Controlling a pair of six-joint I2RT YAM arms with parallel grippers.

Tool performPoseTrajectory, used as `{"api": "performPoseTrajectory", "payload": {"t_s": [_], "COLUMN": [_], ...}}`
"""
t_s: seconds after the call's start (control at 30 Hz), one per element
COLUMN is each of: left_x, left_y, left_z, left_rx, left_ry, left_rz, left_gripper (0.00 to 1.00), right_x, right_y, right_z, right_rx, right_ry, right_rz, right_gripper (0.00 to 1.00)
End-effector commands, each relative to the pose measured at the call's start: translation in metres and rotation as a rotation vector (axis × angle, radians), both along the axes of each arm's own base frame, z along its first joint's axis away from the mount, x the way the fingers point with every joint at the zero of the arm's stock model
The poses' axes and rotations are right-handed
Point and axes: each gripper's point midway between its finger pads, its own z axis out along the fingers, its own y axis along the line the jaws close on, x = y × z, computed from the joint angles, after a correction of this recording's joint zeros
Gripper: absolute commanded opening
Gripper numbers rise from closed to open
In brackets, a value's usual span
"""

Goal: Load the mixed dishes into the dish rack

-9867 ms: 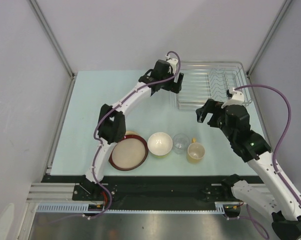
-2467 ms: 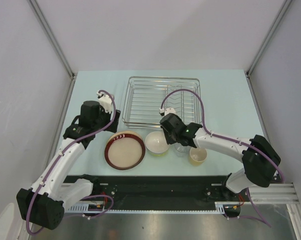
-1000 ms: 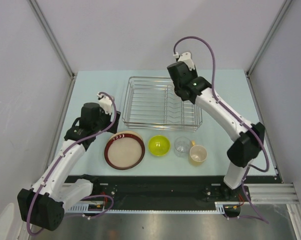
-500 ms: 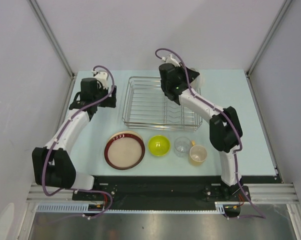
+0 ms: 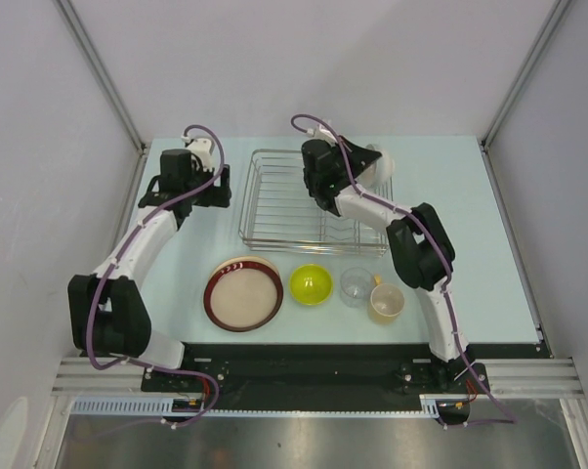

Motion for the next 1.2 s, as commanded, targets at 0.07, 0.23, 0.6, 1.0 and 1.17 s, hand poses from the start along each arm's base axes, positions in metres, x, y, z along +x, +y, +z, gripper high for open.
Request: {"api": "performPoseTrajectory", "payload": {"t_s": [0.07, 0.23, 0.6, 1.0, 1.17], "left_x": [0.006, 0.001, -0.005, -0.017, -0.022], "left_y": [0.004, 0.006, 0.01, 0.01, 0.01], "left_z": [0.017, 0.015, 0.016, 0.02, 0.028], "left_rx": [-0.042, -0.044, -0.054, -0.052, -0.048], "left_ry": [-0.052, -0.049, -0.047, -0.048, -0.059], "left_rz": [0.006, 0.008, 0.01, -0.004, -0.009], "left_gripper": [0.93, 0.93, 0.93, 0.93, 0.93], "right_x": [-0.005, -0.004, -0.006, -0.015, -0.043], "right_y": [0.006, 0.012, 0.013, 0.012, 0.024], "right_z": [-0.017, -0.042, -0.073, -0.026, 0.019], "right_rx": [0.039, 0.035, 0.072, 0.143, 0.157], "right_ry": [0.024, 0.076, 0.134, 0.053, -0.005], "right_rz": [-0.007, 0.008, 0.023, 0.041, 0.085], "right_gripper": [0.0, 0.0, 0.02, 0.71, 0.74]}}
